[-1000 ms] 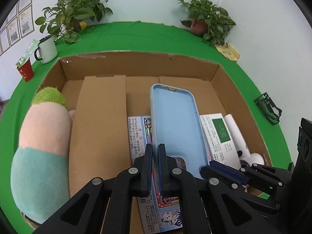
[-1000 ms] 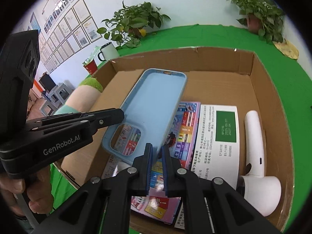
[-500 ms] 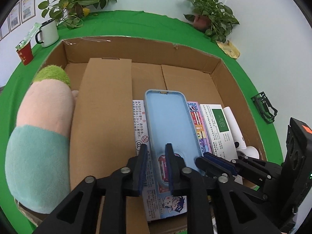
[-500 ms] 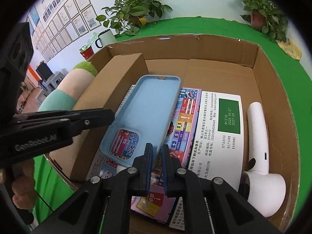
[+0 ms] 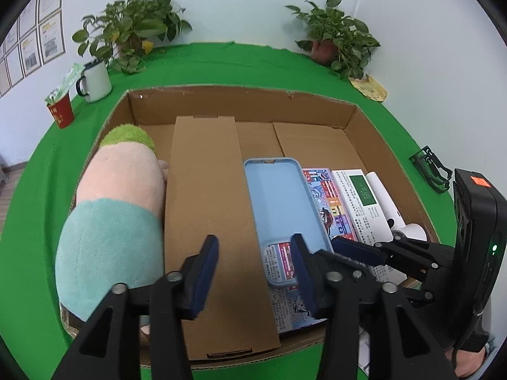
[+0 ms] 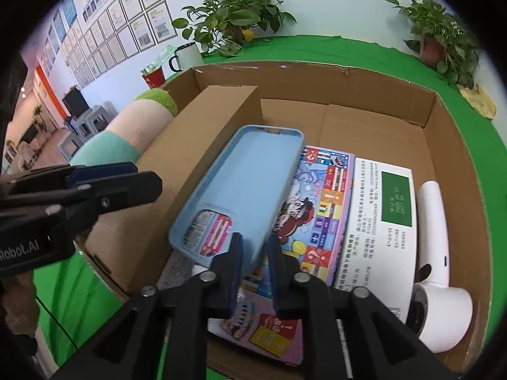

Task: Organize objects
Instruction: 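Lower the phone case onto the board-game box and open both grippers, then move both grippers to the white folding phone stand on the table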

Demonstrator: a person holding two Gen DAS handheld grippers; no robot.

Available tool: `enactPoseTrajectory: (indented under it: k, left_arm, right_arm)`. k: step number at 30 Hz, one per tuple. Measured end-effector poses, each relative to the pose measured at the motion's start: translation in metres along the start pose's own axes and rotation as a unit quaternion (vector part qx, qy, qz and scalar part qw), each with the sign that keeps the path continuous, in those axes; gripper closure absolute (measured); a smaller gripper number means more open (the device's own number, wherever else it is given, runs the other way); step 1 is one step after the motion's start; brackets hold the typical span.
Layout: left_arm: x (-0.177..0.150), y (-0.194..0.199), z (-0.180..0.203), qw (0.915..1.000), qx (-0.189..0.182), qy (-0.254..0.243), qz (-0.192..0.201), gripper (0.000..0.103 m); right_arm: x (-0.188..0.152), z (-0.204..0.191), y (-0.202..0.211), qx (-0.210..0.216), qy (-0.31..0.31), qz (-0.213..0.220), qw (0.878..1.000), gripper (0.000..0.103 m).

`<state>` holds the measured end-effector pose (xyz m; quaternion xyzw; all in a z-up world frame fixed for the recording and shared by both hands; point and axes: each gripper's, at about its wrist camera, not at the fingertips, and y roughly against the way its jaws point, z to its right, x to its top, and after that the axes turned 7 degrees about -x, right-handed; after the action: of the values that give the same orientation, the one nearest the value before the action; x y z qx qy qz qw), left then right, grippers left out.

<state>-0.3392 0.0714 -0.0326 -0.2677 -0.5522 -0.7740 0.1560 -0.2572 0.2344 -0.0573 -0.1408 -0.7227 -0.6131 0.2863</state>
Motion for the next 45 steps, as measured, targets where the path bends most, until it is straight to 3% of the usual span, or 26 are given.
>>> enactPoseTrajectory:
  k: [1,2,3,4,6,9,12,17,20,26,39,41,45]
  left_arm:
    - [-0.002,0.005,0.003,0.9998,0.005,-0.012,0.015,0.045]
    - [-0.004,0.008,0.006,0.9994,0.011,-0.020,0.027,0.038]
    - [-0.006,0.013,0.008,0.9985,0.021,-0.028,0.042,0.033]
    - [-0.008,0.018,0.011,0.9971,0.034,-0.035,0.058,0.022]
    - [-0.018,0.031,0.018,0.9929,0.050,-0.049,0.097,0.013]
    - [-0.036,0.049,0.032,0.9861,0.062,-0.062,0.141,0.000]
    - [-0.053,0.067,0.049,0.9788,0.069,-0.078,0.176,0.000]
    - [-0.083,0.093,0.081,0.9696,0.087,-0.096,0.208,0.000]
    - [-0.102,0.108,0.092,0.9661,0.099,-0.089,0.221,0.000]
    - [-0.128,0.123,0.096,0.9746,0.091,-0.064,0.194,0.000]
    - [-0.148,0.138,0.113,0.9728,0.090,-0.051,0.207,0.000]
    - [-0.145,0.130,0.110,0.9779,0.069,-0.052,0.191,0.000]
    - [-0.141,0.101,0.100,0.9926,-0.014,-0.035,0.116,0.001]
  right_arm:
    - [-0.001,0.001,0.003,0.003,-0.004,0.007,1.000,0.059]
    - [-0.002,0.000,0.006,0.000,-0.005,0.015,1.000,0.030]
    - [-0.004,0.002,0.014,-0.007,-0.008,0.032,0.999,0.018]
    - [-0.006,0.003,0.021,-0.012,-0.011,0.049,0.999,0.015]
    - [-0.012,0.004,0.034,-0.029,-0.014,0.070,0.997,0.015]
    - [-0.029,0.003,0.058,-0.088,-0.005,0.110,0.990,0.015]
    - [-0.052,-0.001,0.080,-0.149,-0.003,0.148,0.978,0.015]
    - [-0.084,-0.013,0.102,-0.178,0.009,0.162,0.971,0.015]
    - [-0.101,-0.014,0.110,-0.175,0.009,0.159,0.971,0.015]
    - [-0.128,-0.009,0.127,-0.154,-0.007,0.146,0.977,0.015]
    - [-0.148,-0.012,0.159,-0.115,0.003,0.204,0.972,0.015]
    - [-0.151,-0.008,0.155,-0.102,0.004,0.196,0.975,0.015]
    - [-0.162,-0.002,0.139,-0.055,0.013,0.154,0.987,0.015]
